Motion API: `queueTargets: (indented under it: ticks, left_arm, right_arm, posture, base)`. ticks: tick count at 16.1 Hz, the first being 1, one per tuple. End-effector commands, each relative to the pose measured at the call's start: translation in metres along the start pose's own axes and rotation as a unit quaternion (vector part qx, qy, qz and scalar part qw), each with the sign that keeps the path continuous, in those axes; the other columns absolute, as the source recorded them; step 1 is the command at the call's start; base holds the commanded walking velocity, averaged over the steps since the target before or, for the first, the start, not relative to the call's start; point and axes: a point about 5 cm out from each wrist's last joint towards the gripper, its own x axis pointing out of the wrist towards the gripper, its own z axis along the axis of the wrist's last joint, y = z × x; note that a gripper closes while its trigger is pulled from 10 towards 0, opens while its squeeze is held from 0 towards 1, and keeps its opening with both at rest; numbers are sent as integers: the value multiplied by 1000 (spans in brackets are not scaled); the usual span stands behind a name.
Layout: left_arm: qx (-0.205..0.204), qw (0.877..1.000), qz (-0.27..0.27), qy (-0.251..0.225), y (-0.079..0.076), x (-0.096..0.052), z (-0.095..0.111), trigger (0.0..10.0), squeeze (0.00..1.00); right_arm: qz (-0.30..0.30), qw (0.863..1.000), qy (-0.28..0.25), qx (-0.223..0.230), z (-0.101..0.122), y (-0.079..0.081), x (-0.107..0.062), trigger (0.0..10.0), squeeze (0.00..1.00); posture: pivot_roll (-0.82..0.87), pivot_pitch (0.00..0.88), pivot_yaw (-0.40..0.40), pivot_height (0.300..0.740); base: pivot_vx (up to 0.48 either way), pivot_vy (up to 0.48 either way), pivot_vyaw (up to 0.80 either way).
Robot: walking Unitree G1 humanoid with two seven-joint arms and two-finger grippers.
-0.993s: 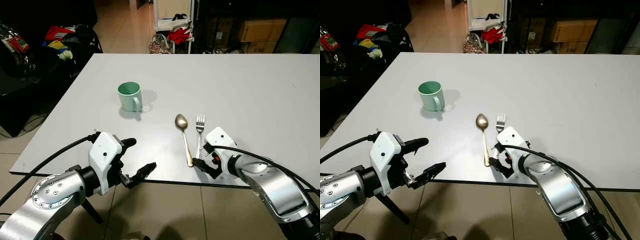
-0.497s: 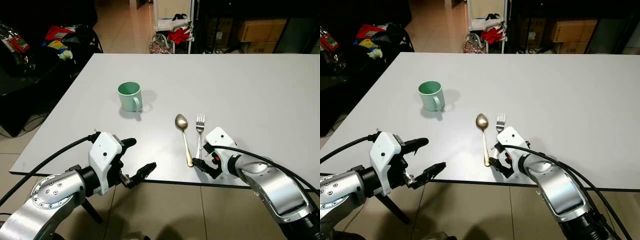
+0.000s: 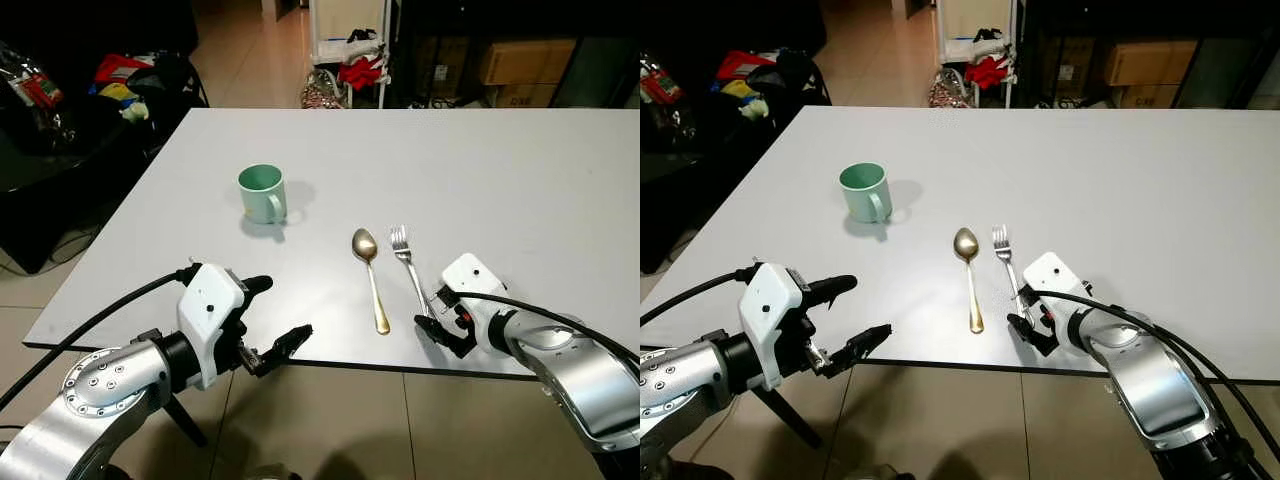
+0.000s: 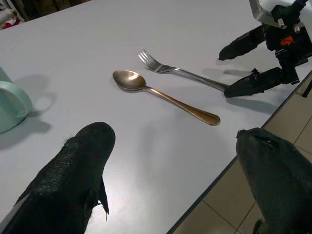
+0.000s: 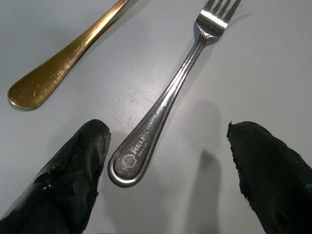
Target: Setting the table
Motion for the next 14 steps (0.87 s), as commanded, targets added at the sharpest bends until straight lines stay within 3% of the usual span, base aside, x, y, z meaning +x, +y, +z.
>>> queueTargets:
  ticks: [1, 3, 6, 8, 9, 10, 14]
  left_arm:
    - [10, 1000, 4, 3, 4, -1, 1, 10000, 0]
    - [10, 1000, 5, 3, 4, -1, 2, 10000, 0]
    - [12, 1000, 5, 2, 5, 0, 2, 10000, 0]
    - [13, 1000, 4, 1, 5, 1, 3, 10000, 0]
    - [13, 1000, 3, -1, 6, 2, 4, 10000, 0]
    - [13, 1000, 2, -1, 6, 2, 4, 10000, 0]
    - [14, 1000, 1, -3, 5, 3, 4, 10000, 0]
  right_arm:
    - [5, 1000, -19, -4, 6, 0, -3, 10000, 0]
    - [3, 999, -38, 2, 11, -2, -5, 10000, 0]
    - [-26, 996, -65, 61, 12, -10, -5, 10000, 0]
    - [-30, 979, -102, 174, 9, -10, 2, 10000, 0]
    - [-16, 956, -149, 253, 8, -8, 9, 10000, 0]
    - [-18, 947, -156, 279, 3, -8, 14, 10000, 0]
    - [7, 951, -111, 290, -12, 4, 32, 10000, 0]
  posture:
    - [115, 0, 82, 740]
    - [114, 0, 84, 740]
    - [107, 0, 89, 740]
    - [107, 0, 90, 740]
    - [107, 0, 98, 740]
    - [108, 0, 99, 740]
    - [114, 0, 95, 740]
  base:
    - [0, 0, 0]
    - [0, 0, 0]
    - [0, 0, 0]
    - [0, 0, 0]
    - [0, 0, 0]
    - [0, 0, 0]
    - [0, 0, 0]
